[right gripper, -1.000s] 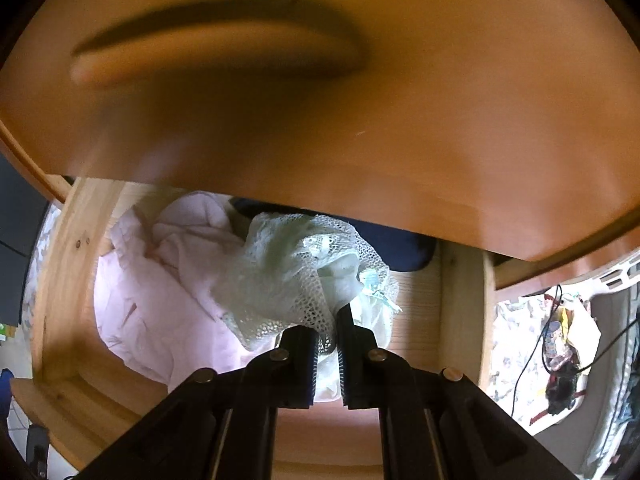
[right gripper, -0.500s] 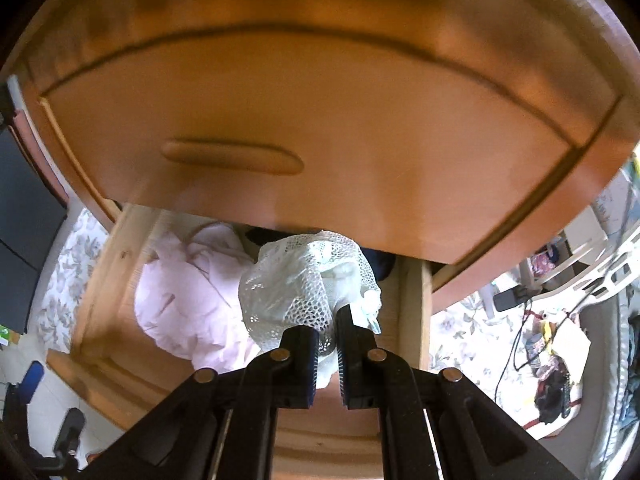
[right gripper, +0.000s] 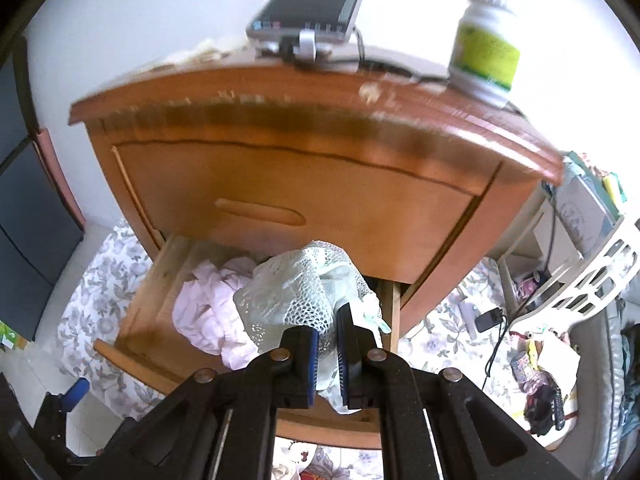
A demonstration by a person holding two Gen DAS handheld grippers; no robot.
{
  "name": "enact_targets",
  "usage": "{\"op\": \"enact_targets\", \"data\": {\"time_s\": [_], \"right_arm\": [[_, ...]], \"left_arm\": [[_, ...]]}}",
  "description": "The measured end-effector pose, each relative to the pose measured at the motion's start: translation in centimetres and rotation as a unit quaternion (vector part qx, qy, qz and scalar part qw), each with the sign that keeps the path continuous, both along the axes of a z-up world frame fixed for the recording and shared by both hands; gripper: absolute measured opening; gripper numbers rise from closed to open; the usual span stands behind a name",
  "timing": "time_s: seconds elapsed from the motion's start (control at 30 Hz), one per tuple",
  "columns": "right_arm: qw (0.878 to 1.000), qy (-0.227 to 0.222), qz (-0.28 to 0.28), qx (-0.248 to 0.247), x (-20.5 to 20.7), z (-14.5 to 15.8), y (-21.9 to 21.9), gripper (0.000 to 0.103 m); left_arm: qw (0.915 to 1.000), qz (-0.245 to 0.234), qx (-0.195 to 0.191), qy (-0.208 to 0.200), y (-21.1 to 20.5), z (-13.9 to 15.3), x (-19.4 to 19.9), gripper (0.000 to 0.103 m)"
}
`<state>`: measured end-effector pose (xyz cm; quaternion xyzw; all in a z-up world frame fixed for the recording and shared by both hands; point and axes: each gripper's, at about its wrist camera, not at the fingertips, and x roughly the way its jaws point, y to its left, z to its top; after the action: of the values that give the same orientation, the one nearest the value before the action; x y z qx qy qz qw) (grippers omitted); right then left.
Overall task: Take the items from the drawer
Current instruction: 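Lift the lace cloth up out of the drawer with the right gripper, then lower the lace cloth onto the cloth pile on the bed, open right gripper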
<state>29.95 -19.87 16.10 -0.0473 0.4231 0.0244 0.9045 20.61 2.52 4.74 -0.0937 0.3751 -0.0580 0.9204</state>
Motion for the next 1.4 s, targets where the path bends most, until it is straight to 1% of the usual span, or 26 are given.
{"op": "enact_targets", "data": {"time_s": [0.17,0.43,0.73,0.93,1.03,1.17,1.3,1.4], "right_arm": [[1.0,-0.024,0.008,0.011,-2.0,2.3,-0.4,0.008],[0.998,-0.053,0.026,0.02,-5.2,5.6,0.1,0.008],[0.995,-0.075,0.06,0.031,-8.8,8.3,1.5,0.008],[0.992,-0.078,0.089,0.033,-11.4,9.0,2.8,0.008],[0.991,-0.078,0.102,0.031,-12.3,8.9,3.4,0.008],[0.991,-0.063,0.115,0.025,-13.1,7.5,4.0,0.008],[0.992,-0.031,0.118,0.025,-12.9,4.7,4.2,0.008],[0.993,-0.003,0.119,0.02,-12.2,2.0,4.3,0.009]], "left_arm": [[0.9999,-0.004,-0.004,-0.013,-0.4,1.2,-1.4,0.094],[0.9994,-0.014,0.012,-0.03,-1.5,3.1,-3.5,0.094],[0.9979,-0.028,0.03,-0.051,-2.6,4.7,-6.1,0.094],[0.9971,-0.034,0.035,-0.058,-2.9,5.3,-7.2,0.094],[0.9969,-0.036,0.037,-0.06,-3.0,5.4,-7.6,0.094],[0.9968,-0.038,0.037,-0.061,-3.0,5.5,-7.9,0.094],[0.997,-0.038,0.038,-0.056,-3.0,5.2,-7.8,0.094],[0.9973,-0.037,0.038,-0.051,-3.0,4.9,-7.6,0.094]]}}
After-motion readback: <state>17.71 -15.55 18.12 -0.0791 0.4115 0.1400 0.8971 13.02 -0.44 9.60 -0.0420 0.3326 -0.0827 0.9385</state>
